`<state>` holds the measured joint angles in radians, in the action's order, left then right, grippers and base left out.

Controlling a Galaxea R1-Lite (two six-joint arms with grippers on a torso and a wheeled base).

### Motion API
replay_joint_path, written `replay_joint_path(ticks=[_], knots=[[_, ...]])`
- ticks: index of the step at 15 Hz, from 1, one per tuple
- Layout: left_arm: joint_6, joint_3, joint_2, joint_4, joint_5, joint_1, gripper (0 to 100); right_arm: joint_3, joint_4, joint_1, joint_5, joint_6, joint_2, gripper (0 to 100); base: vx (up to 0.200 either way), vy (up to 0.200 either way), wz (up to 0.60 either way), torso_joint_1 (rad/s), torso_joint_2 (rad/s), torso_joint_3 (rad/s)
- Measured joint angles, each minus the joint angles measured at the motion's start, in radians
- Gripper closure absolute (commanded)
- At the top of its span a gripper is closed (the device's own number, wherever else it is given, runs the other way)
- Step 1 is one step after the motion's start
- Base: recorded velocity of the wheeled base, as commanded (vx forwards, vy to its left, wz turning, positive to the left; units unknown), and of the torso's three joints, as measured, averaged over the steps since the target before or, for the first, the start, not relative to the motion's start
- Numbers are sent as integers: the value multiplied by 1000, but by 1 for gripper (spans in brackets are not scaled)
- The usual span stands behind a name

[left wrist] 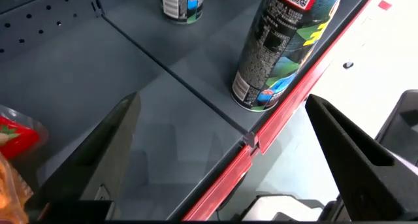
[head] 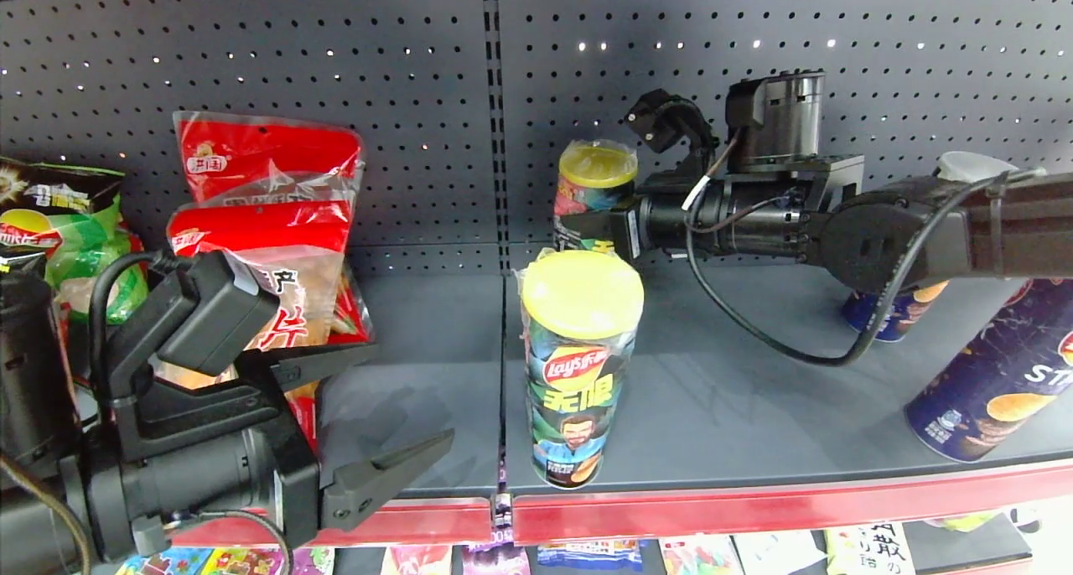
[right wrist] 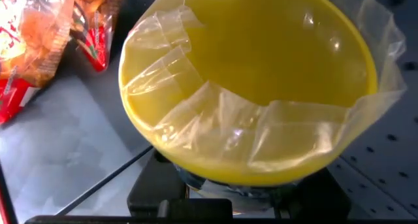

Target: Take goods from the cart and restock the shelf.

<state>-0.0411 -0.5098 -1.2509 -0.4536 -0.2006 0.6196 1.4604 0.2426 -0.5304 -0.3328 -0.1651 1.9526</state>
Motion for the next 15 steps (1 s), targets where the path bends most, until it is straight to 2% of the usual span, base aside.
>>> replay_joint_path(ticks=[5,6,12,15], knots=[[0,0,-1,0,0,0,0,12,2,-11,0,1,15,100,0,0,0,0,0,0],[0,-1,-2,0,0,0,0,12,2,-14,1,1,16,0,0,0,0,0,0,0],[0,-1,-7,0,0,0,0,-3,-2,-26,9,30,2,0,0,0,0,0,0,0],[0,0,-9,0,0,1,0,-58,-5,-26,14,35,-41,0,0,0,0,0,0,0]])
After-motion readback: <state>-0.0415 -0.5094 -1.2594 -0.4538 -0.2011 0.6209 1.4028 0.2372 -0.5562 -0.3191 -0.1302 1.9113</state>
